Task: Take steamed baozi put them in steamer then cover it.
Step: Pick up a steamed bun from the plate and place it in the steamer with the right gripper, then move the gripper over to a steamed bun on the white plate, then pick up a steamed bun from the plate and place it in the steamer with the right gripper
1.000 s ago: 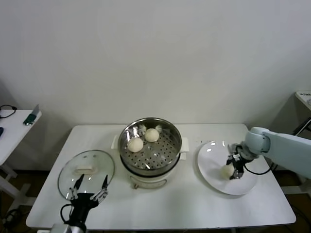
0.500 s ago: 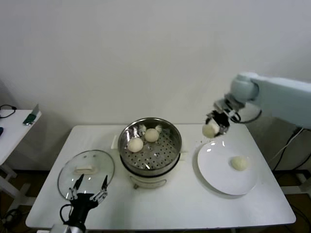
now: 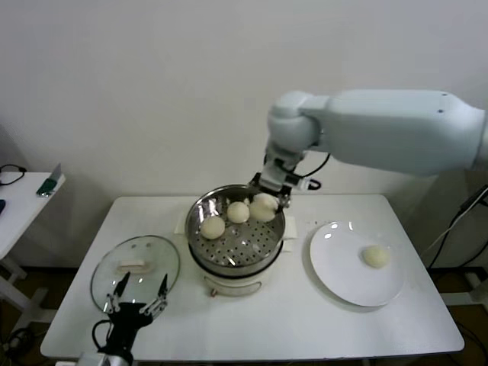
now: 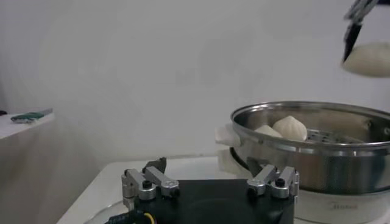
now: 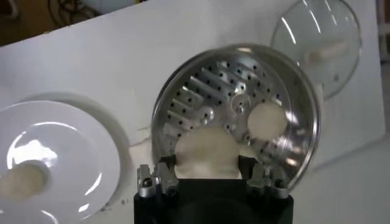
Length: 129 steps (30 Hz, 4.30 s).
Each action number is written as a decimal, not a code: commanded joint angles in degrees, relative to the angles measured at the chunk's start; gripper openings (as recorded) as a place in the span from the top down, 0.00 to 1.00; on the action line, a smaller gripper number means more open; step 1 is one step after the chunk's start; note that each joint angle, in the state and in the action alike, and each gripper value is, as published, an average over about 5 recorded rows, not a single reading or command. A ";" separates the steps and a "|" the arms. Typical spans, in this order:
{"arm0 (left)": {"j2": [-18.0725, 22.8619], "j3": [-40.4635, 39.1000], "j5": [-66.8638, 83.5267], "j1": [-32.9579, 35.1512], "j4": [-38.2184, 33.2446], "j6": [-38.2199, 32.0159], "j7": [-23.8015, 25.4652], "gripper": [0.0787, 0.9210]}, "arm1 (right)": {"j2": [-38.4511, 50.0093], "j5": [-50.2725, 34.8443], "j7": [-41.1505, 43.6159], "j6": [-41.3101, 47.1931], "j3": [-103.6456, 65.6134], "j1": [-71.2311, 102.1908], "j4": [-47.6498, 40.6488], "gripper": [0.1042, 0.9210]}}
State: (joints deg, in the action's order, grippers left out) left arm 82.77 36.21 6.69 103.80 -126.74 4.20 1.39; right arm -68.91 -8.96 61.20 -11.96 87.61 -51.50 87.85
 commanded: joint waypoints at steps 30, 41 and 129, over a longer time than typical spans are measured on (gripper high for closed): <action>0.54 0.68 0.36 0.55 -0.60 -0.19 -0.06 0.12 | -9.54 11.10 -8.37 -0.64 0.14 13.05 -8.13 0.15; 0.35 0.60 0.25 0.37 -0.73 0.06 0.00 0.12 | 8.25 -19.23 4.27 1.44 9.38 -7.76 -9.80 0.12; 0.23 -0.74 -0.42 0.21 -0.78 0.15 0.02 0.12 | 15.87 -44.29 -3.99 26.91 19.35 -21.98 -0.37 0.31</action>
State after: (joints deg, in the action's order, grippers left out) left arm 83.40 35.56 6.34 103.99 -127.27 4.35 1.43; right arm -46.38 -35.56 59.30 10.89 97.34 -52.83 73.29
